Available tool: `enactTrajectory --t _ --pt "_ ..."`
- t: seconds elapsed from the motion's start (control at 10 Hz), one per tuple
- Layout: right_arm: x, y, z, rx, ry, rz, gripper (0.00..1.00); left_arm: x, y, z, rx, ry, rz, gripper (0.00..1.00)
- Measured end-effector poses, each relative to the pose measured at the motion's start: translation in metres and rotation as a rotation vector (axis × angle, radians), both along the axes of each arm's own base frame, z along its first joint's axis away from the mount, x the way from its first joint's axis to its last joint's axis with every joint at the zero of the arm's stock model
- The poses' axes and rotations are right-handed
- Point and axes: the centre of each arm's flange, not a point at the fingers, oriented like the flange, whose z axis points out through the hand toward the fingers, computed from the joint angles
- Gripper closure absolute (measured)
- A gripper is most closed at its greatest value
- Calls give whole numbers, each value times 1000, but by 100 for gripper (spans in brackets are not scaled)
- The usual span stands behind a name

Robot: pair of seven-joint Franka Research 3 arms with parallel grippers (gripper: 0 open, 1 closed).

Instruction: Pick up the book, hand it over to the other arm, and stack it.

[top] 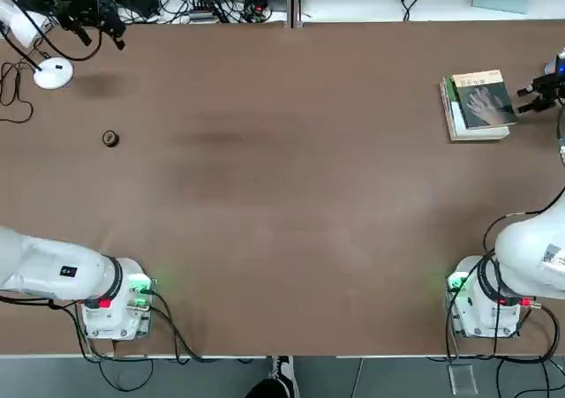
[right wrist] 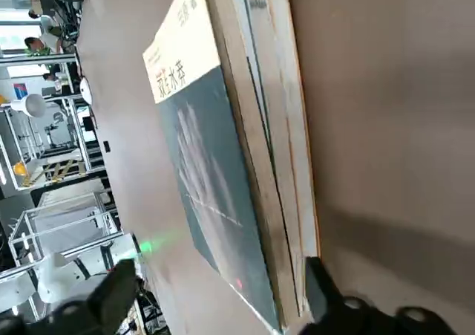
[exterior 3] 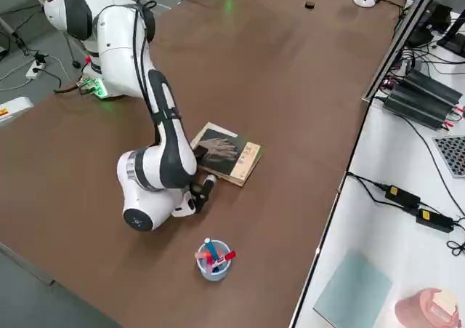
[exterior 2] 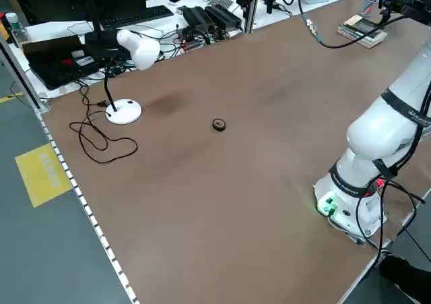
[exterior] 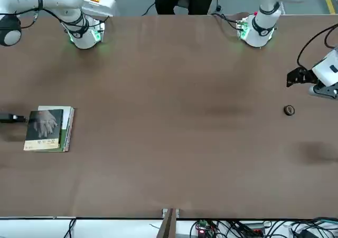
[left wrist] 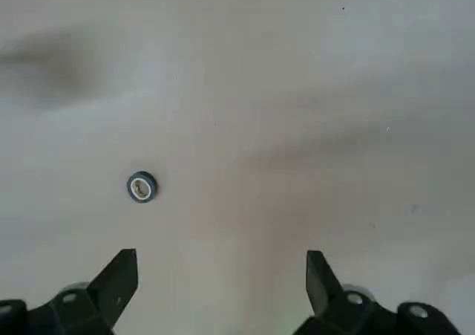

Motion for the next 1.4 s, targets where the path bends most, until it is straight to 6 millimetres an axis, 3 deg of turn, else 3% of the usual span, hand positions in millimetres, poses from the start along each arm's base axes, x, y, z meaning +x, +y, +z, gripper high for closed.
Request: enactTrajectory --t 0.3,0.7,1.4 --pt "-9 -18 18 -44 4 -6 0 0 0 0 0 0 0 0" --pt "-2 -20 63 -105 20 -21 0 0 -4 0 0 -5 -7 0" --pt "45 25 83 -231 91 -93 0 0 -6 0 -1 -7 -11 0"
